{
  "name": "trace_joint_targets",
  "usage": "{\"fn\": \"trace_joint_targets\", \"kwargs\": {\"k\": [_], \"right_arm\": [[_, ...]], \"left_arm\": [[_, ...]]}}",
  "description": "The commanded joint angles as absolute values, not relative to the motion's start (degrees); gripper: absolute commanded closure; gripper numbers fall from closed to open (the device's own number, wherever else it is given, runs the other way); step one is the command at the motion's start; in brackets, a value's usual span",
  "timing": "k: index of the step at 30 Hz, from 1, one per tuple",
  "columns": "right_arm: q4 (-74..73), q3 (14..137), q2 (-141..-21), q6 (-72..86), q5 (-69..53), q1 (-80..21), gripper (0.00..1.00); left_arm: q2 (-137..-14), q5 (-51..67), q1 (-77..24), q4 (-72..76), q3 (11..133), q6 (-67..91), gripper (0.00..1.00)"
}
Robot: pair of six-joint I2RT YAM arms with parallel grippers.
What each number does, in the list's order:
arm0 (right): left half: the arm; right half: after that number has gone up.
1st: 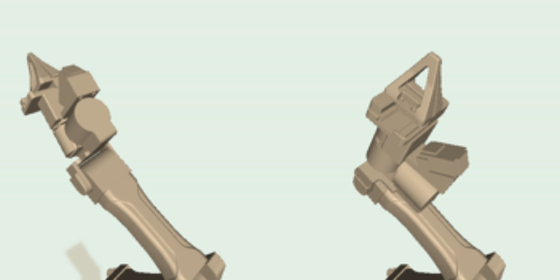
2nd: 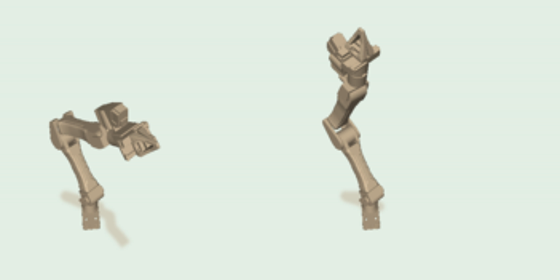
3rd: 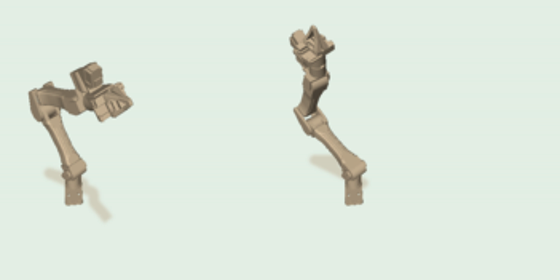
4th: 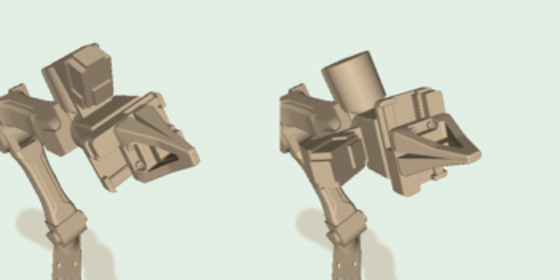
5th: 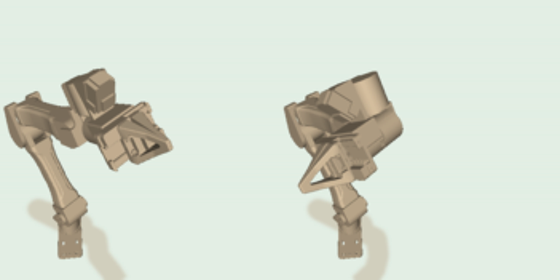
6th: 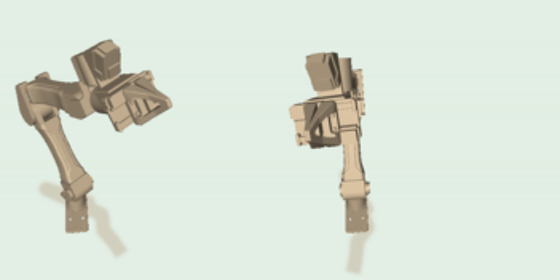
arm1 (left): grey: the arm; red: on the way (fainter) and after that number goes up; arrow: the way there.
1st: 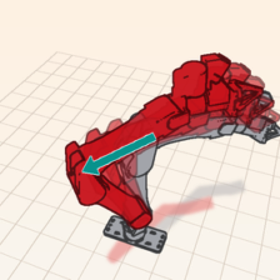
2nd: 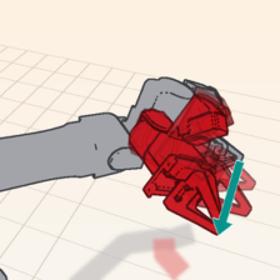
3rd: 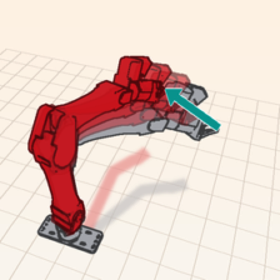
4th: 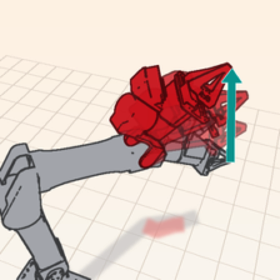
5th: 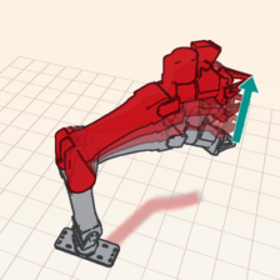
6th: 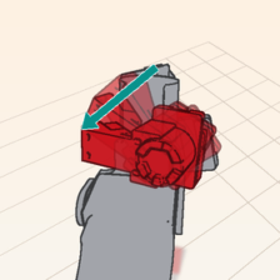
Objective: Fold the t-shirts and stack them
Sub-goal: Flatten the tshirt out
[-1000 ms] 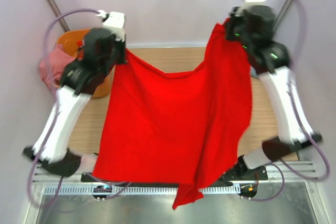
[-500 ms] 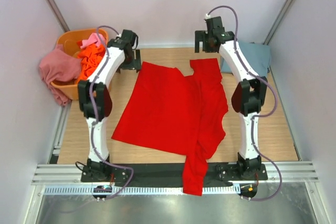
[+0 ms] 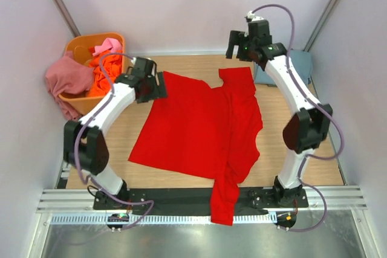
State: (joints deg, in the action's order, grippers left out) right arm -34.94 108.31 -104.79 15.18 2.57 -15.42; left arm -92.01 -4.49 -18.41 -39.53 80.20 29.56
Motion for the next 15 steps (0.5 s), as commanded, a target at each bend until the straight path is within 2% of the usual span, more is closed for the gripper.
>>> {"fn": "trace_joint_targets", "kwargs": {"k": [1, 9, 15], "right_arm": [[-38.05, 108.89, -112.21, 17.40, 0.79, -15.47, 0.04], [-45.26, 109.34, -120.58, 19.07, 1.41, -15.12, 0.04], [-43.86, 104.60, -122.78, 19.78, 0.79, -14.77, 0.04]], "left_arm": [[-96.49, -2.11, -20.65, -33.75, 77.87, 32.87, 0.22], [-101.68, -2.90, -22.76, -26.47, 73.82, 39.10, 0.25], [-112.04, -1.32, -24.52, -25.93, 86.73, 37.97, 0.25]]}}
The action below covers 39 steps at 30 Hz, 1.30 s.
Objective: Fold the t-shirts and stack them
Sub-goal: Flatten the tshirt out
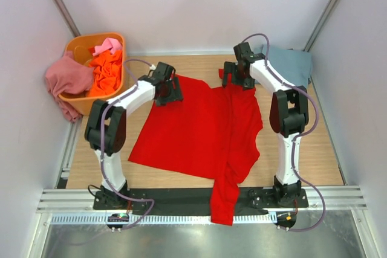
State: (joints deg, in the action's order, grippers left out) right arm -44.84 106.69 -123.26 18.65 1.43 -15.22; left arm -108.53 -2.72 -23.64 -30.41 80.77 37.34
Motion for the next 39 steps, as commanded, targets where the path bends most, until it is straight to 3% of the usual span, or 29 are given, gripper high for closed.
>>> {"fn": "trace_joint_targets", "kwargs": {"k": [1, 7, 14, 20, 26, 32, 39], "right_arm": [[-43.16, 103.98, -122.78, 19.95, 0.70, -14.68, 0.04], [-40.96, 102.39, -126.38, 19.25, -2.28, -12.39, 0.04], [-41.74, 110.29, -135.16, 18.99, -5.71, -10.99, 0.04], [-47.28, 129.59, -147.45, 18.90, -9.66, -11.42, 0.04], [-48.35, 142.20, -154.86, 18.90, -14.32, -11.86, 0.03], [-43.33, 142.99, -154.25, 16.36, -20.12, -13.01, 0.02], [-43.23, 138.17, -138.54, 14.68, -16.10, -13.09, 0.01]], "left_arm": [[-113.54, -1.14, -24.43, -26.10, 89.71, 38.06, 0.25], [-125.41, -5.36, -23.65, -31.29, 98.43, 38.14, 0.27], [-126.65, -10.01, -18.55, -32.60, 94.84, 40.77, 0.28], [-122.35, -15.73, -12.31, -33.66, 87.98, 42.54, 0.29], [-122.96, -14.16, -10.90, -34.28, 91.05, 41.13, 0.29], [-122.61, -13.54, -10.99, -36.29, 94.83, 40.17, 0.29], [-110.32, -17.67, -14.58, -40.95, 93.88, 37.71, 0.24]]}}
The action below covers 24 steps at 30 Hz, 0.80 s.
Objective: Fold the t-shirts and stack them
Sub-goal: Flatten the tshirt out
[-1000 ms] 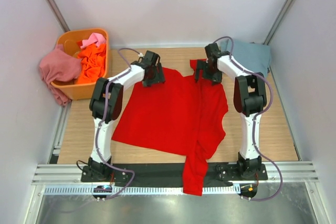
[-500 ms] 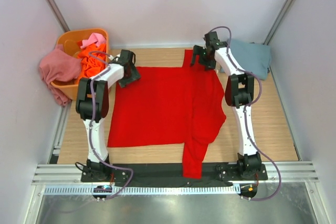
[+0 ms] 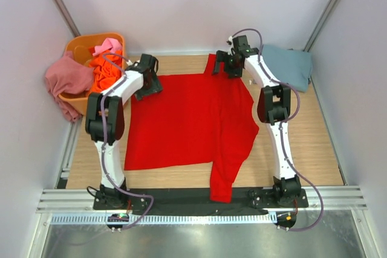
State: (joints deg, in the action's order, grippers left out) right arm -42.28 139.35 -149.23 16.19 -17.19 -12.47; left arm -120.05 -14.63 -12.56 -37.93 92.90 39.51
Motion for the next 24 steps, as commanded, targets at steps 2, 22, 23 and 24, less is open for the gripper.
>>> {"fn": "trace_joint_targets", "kwargs": {"k": [2, 22, 23, 24], "right_arm": [[-43.59, 132.67, -130.14, 15.29, -14.34, -13.10, 0.01], [-30.78, 34.47, -59.95, 55.80, 2.30, -39.99, 0.02], [-30.33, 33.24, -59.51, 55.98, 2.20, -40.08, 0.03], [-29.89, 31.92, -59.41, 56.25, 2.46, -40.08, 0.02]], "left_arm": [[-104.26, -17.93, -15.73, -41.31, 91.25, 37.44, 0.24], [-86.84, -19.41, -54.84, -28.74, 55.38, 51.06, 0.28], [-86.40, -20.03, -54.84, -28.74, 54.68, 51.24, 0.28], [-86.14, -20.47, -54.84, -28.83, 53.97, 51.41, 0.28]]}}
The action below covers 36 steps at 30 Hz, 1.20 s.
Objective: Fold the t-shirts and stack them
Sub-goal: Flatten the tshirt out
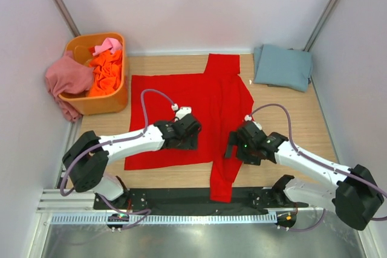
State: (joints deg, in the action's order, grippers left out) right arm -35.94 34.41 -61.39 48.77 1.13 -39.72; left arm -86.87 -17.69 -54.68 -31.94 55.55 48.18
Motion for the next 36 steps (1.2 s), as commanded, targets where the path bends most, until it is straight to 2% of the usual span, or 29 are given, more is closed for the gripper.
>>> {"fn": "trace_joint_targets", "kwargs": {"k": [1, 8, 10, 12, 14, 15, 16, 17, 19, 27, 36], "right_arm": [[-29.19, 31.47, -59.68, 56.16, 2.55, -40.08, 0.03], [-21.62, 28.73, -64.77, 54.94, 1.31, -40.08, 0.04], [-23.46, 29.00, -66.09, 54.41, 2.89, -40.08, 0.09], [-24.52, 28.74, -65.92, 54.23, 4.83, -40.08, 0.38], [-26.10, 28.30, -64.34, 54.84, 5.71, -40.08, 0.60], [-26.54, 28.13, -63.64, 55.28, 5.97, -40.08, 0.64], [-27.76, 28.04, -62.24, 55.54, 6.24, -40.08, 0.78], [-28.73, 28.04, -61.44, 55.72, 6.76, -40.08, 0.87], [-32.68, 28.56, -60.30, 56.42, 9.92, -40.08, 0.99], [-47.36, 31.73, -52.13, 62.84, 23.72, -38.24, 0.99], [-46.24, 30.58, -53.00, 58.36, 19.96, -28.31, 0.96]], "left_arm": [[-85.70, -21.26, -54.76, -28.74, 52.40, 51.76, 0.28], [-81.39, -23.03, -53.35, -28.65, 43.25, 53.79, 0.27], [-79.55, -22.50, -51.95, -28.57, 40.00, 54.31, 0.27], [-77.27, -22.06, -50.89, -28.30, 37.28, 54.75, 0.27], [-75.86, -22.15, -50.54, -28.30, 35.95, 55.10, 0.27], [-74.46, -22.41, -50.36, -28.39, 34.90, 55.28, 0.27], [-74.18, -22.50, -50.19, -28.30, 34.54, 55.54, 0.27], [-73.74, -22.59, -50.01, -28.39, 34.11, 55.81, 0.28], [-73.74, -22.42, -48.96, -28.30, 33.23, 56.07, 0.31], [-72.95, -19.86, -43.07, -28.82, 29.80, 57.04, 0.35], [-72.69, -19.25, -41.84, -31.11, 32.07, 55.81, 0.35]]}}
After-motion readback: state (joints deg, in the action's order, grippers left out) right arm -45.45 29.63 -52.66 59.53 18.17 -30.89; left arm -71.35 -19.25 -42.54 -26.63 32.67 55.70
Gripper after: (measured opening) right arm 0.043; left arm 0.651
